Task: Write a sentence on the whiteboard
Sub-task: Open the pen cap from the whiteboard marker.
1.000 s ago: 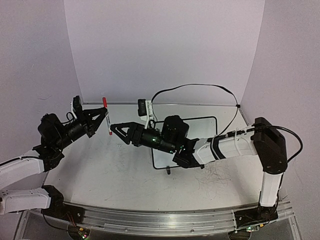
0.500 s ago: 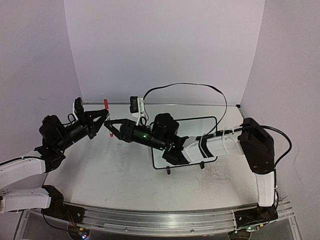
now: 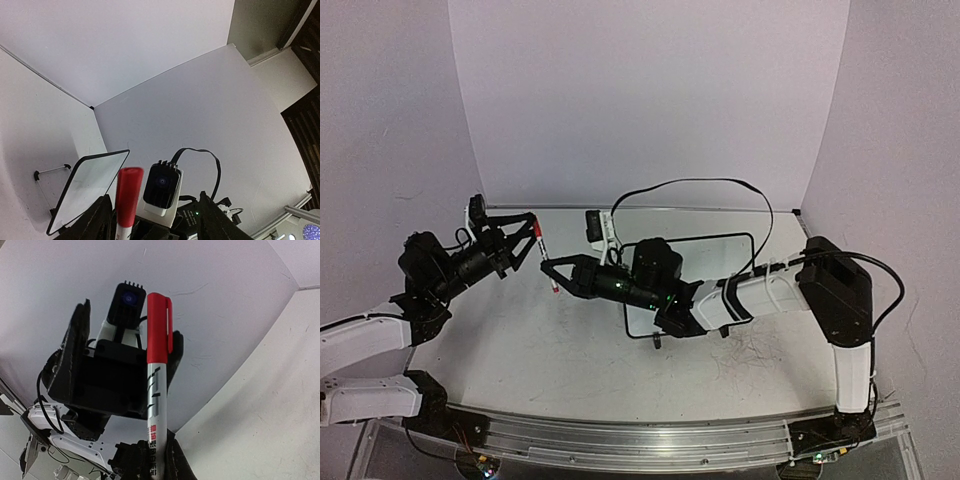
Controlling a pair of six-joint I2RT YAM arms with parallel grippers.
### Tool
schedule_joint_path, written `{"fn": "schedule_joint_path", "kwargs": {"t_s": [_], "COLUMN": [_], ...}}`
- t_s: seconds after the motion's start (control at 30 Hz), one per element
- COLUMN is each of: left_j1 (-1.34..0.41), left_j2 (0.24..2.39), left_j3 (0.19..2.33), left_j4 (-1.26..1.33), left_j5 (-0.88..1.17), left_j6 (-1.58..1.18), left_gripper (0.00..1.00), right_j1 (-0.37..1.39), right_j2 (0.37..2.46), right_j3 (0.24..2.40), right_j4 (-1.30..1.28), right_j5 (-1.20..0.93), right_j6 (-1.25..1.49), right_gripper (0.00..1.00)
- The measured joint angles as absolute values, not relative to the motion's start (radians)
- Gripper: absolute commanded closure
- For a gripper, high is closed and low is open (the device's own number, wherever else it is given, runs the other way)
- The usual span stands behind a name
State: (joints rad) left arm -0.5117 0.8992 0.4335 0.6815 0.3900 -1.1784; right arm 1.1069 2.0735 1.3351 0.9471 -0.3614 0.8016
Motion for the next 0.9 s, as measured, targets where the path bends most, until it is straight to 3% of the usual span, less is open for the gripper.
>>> {"fn": "schedule_joint_path", "kwargs": {"t_s": [0.27,0.57,0.83,0.9], "left_j1": [-0.512,-0.512,-0.512,-0.512], "left_j2": [0.95,0.966,0.975,0.979], "left_j3": [0.439,0.457,0.471,0.471], "left_j4": [0.681,0.681,0.679,0.675], "left_j5": [0.391,0.394,0.4,0.4], "left_j6": [-1.146,-1.13,-1.119,-1.111], "left_gripper": [0.47,0.66,0.99,1.0], "right_j1": [1.107,1.107,1.107,1.107], "right_j2": [2.018,2.001,2.001,2.001], "right_j3": [1.269,1.261,1.26,1.26], "right_j4": [0.942,0.927,0.898,0.894], "right_j5": [-0.384,-0.399,-0.406,-0.404], "right_j6": [0.799,0.796,0.79,0.791], "right_gripper": [1.0,1.0,1.0,1.0]}}
